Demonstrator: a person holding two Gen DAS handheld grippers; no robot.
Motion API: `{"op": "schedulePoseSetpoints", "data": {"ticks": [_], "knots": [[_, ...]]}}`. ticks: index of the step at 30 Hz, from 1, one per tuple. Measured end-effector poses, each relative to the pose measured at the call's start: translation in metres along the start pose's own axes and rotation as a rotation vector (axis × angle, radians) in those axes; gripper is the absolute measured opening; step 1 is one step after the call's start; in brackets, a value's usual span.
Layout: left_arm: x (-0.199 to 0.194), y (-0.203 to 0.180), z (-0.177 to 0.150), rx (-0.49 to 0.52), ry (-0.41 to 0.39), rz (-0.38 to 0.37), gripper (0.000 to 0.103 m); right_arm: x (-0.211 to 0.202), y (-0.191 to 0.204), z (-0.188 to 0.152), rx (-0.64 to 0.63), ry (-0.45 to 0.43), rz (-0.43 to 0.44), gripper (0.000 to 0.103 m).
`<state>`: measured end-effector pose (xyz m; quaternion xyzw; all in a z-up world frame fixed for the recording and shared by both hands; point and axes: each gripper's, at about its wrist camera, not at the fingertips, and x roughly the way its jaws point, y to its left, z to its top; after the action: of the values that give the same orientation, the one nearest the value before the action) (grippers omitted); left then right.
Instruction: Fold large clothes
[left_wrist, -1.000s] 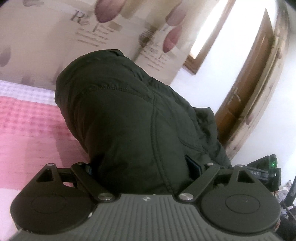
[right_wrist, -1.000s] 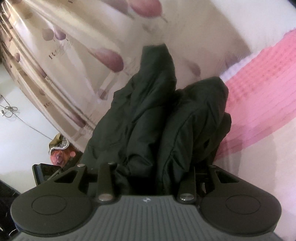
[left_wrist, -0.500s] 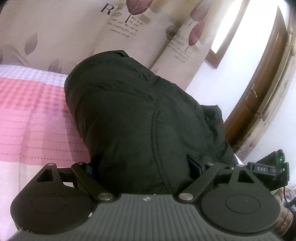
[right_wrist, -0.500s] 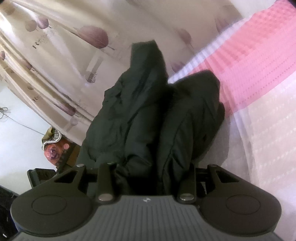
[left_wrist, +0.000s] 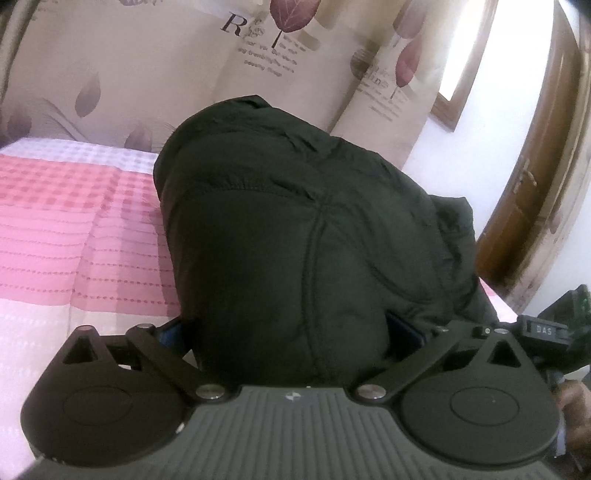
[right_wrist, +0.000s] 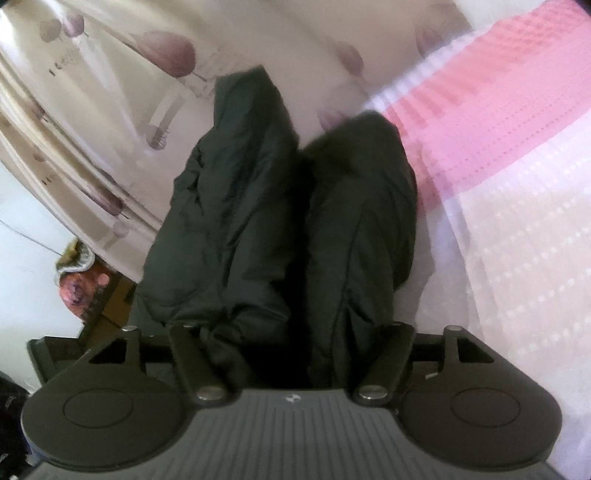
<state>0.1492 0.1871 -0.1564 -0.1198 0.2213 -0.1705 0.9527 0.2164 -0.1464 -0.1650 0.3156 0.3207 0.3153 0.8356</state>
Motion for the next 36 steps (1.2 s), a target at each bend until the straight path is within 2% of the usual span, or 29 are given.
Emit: {"op": "schedulePoseSetpoints", "data": {"ticks": [10,16,19,21,24,29,32,34,36], "knots": [[-0.017,-0.014,-0.003,0.036,-0.064,0.093,0.103,-0.003,0.018,-0.006,-0.107,-0.042,-0.119,0.087],[-0.05,-0.045,-0.003,0.133,-0.145,0.261,0.103,-0.032,0.049,-0.022,-0.256,-0.165,-0.199,0.088],[-0.067,-0.061,-0.001,0.155,-0.163,0.333,0.103,-0.059,0.069,-0.036,-0.324,-0.272,-0.23,0.088],[-0.08,-0.078,0.0,0.192,-0.186,0.386,0.103,-0.077,0.081,-0.043,-0.344,-0.332,-0.21,0.088],[-0.095,-0.105,0.001,0.256,-0.234,0.451,0.103,-0.098,0.101,-0.054,-0.399,-0.378,-0.181,0.092],[-0.126,-0.154,0.001,0.273,-0.405,0.617,0.103,-0.118,0.125,-0.067,-0.465,-0.396,-0.145,0.093],[-0.14,-0.176,0.007,0.273,-0.45,0.619,0.103,-0.129,0.132,-0.074,-0.473,-0.411,-0.123,0.093],[-0.151,-0.185,0.01,0.275,-0.463,0.54,0.103,-0.136,0.136,-0.075,-0.483,-0.418,-0.116,0.093],[-0.16,-0.193,0.014,0.271,-0.436,0.468,0.103,-0.144,0.141,-0.078,-0.489,-0.434,-0.106,0.093]]}}
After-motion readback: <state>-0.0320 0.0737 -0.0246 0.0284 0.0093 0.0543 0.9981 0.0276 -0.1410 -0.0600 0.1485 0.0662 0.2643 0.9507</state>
